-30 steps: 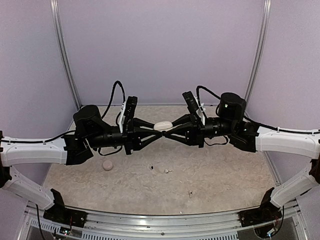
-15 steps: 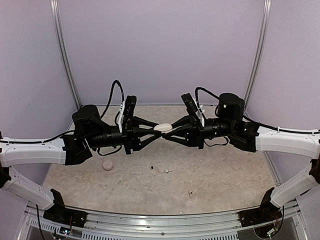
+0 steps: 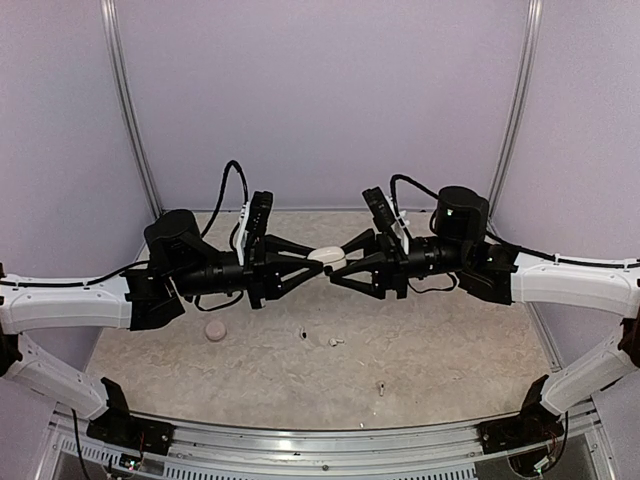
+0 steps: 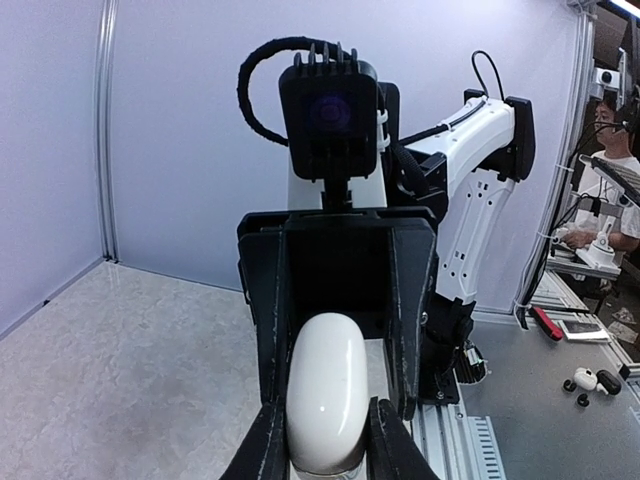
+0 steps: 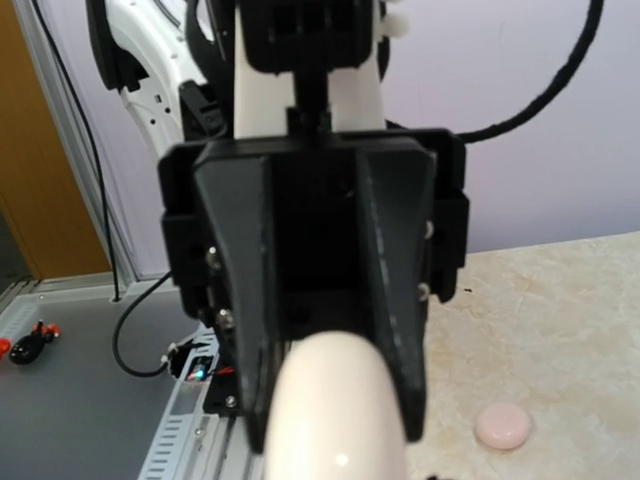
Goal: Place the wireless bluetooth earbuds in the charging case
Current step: Pass from the right arm to the left, then pass from the left arm to the right
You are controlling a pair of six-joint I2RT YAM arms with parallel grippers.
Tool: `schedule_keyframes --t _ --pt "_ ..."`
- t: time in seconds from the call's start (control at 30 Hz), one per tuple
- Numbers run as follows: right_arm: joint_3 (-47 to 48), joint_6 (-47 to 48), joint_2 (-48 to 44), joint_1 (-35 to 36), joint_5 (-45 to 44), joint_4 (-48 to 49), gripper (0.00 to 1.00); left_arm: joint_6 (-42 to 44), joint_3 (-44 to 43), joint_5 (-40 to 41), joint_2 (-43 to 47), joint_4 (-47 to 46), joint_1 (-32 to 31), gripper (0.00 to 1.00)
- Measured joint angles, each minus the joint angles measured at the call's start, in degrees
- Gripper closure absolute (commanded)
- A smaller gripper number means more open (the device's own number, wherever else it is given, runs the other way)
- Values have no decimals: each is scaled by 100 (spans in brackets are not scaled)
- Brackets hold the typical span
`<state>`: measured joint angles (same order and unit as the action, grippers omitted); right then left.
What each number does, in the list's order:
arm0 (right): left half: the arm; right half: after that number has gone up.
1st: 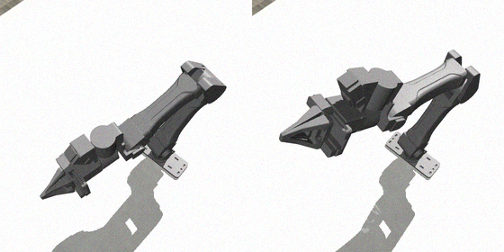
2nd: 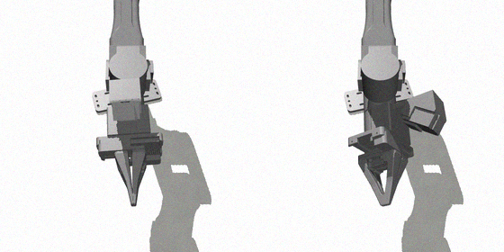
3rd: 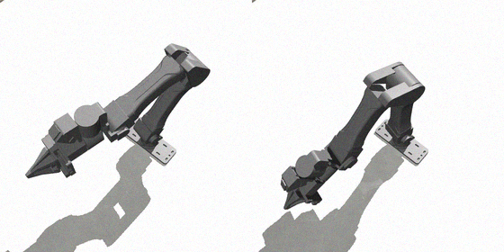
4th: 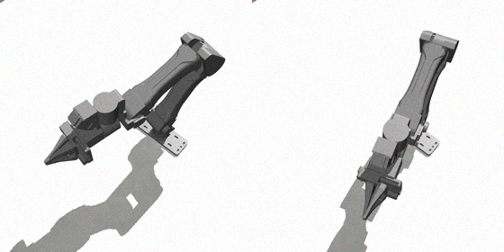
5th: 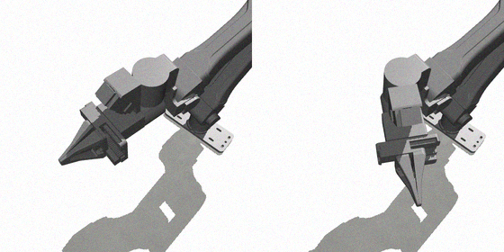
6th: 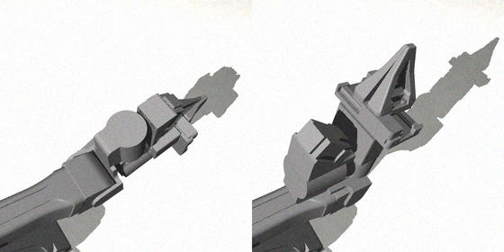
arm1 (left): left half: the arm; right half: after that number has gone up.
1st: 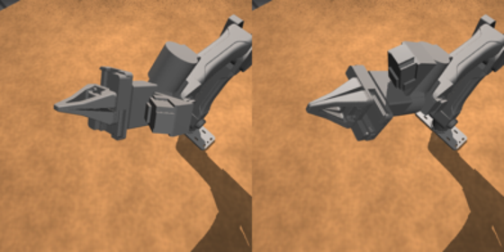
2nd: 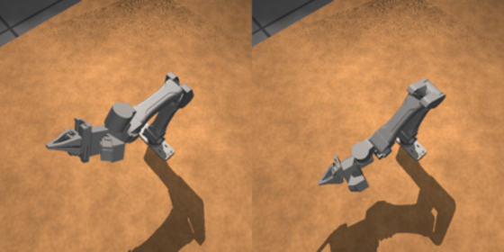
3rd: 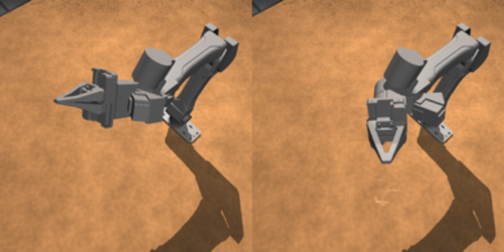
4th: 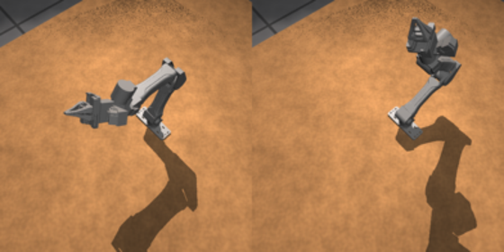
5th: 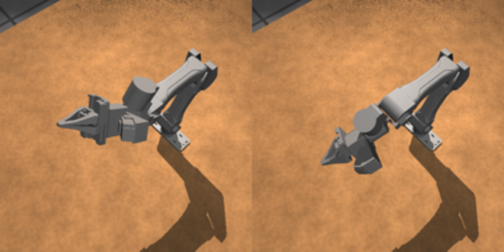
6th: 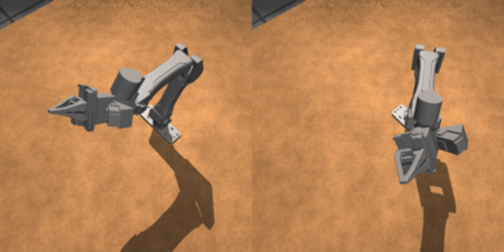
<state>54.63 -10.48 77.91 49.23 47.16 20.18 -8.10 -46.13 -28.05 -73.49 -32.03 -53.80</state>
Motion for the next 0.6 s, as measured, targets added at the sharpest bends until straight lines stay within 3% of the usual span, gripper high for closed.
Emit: schedule_keyframes --t 0.6 --pt "-15 -313 219 0 173 459 59 -24 0 4 0 -179 0 82"
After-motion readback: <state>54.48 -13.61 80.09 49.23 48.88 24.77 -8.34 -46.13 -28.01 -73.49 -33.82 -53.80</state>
